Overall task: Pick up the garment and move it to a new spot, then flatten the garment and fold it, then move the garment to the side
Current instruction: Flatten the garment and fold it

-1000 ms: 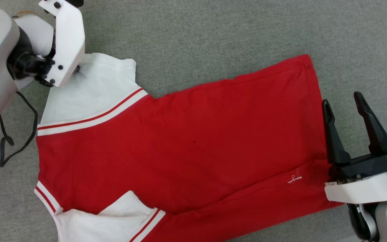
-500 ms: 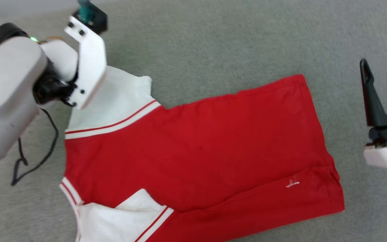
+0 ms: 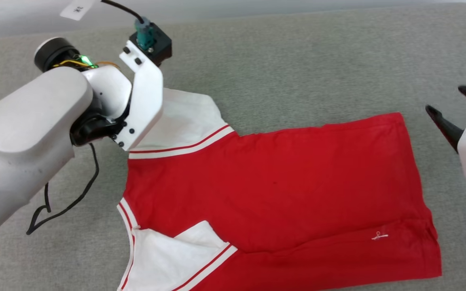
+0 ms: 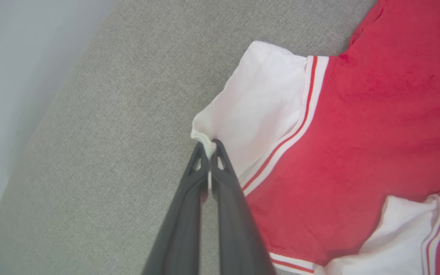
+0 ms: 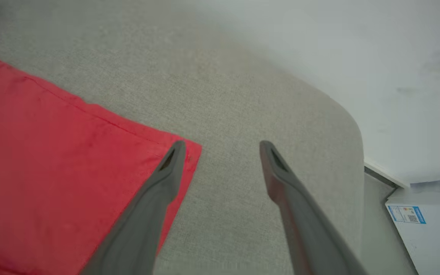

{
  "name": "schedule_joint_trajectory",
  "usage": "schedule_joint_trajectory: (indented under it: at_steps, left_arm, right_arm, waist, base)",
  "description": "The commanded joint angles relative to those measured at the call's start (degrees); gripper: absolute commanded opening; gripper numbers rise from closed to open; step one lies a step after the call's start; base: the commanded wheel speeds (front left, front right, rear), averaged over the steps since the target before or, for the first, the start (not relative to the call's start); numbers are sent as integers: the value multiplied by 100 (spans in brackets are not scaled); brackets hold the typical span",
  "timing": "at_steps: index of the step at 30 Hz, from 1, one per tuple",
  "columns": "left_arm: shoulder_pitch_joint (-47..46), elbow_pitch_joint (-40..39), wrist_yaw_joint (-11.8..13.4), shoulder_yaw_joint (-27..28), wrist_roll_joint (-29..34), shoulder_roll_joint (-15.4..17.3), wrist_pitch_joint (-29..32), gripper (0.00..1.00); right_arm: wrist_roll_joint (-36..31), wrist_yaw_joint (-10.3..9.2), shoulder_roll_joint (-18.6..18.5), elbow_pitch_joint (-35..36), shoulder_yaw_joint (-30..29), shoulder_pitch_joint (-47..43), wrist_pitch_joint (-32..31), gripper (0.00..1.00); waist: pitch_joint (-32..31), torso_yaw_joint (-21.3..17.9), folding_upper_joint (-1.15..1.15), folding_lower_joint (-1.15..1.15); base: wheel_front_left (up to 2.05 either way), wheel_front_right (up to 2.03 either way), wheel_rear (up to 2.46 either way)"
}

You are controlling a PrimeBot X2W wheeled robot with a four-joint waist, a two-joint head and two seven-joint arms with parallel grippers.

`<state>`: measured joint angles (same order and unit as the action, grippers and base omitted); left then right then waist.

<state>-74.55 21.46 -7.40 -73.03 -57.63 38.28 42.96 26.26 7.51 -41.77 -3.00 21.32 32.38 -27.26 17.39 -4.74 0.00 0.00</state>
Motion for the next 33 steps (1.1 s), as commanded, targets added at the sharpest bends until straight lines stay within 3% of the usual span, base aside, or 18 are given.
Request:
schedule_joint_trajectory:
  at_steps: [1,6,10,19,25,26,27,33]
  left_arm:
    - [-11,-65,3,-4,53,-39,-63,0]
    - [-137,-224,3,-19,110,-106,-147,0]
    - [-246,-322,3,-21,153,-186,-209,0]
    - [-502,-454,2,-32,178,-240,-319,0]
    - [-573,-491,2,-37,230,-288,-356,0]
    - [-561,-486,2,-36,242,-289,-367,0]
    - [-545,-477,2,-36,252,-287,-376,0]
    - [-350,-370,2,-36,207,-222,-514,0]
  right_arm:
    - [271,-4,-183,-75,222,273,-406,100]
    - [1078,-4,-619,-316,1043,1001,-1785,100]
    - [1550,-4,-715,-591,1387,1444,-2502,100]
    - [1812,-4,-409,-1388,1652,1858,-2710,100]
    - [1962,-4,-366,-1661,2232,1603,-2745,100]
    - [1991,-4,-355,-1693,2290,1582,-2702,58]
    - [2027,-4,-346,-1734,2287,1585,-2613,2]
    - [2128,-4,-338,-1751,2290,1781,-1993,0]
  waist:
    - [68,99,0,0]
    - [292,311,0,0]
    - [487,479,0,0]
    - [903,741,0,0]
    - [1071,799,0,0]
    - [1082,792,0,0]
    - [1088,784,0,0]
    - [874,688,0,0]
  base:
    - [0,0,0]
    - [0,0,0]
    - [0,0,0]
    - [0,0,0]
    - [0,0,0]
    - [0,0,0]
    - [0,0,0]
    - [0,0,0]
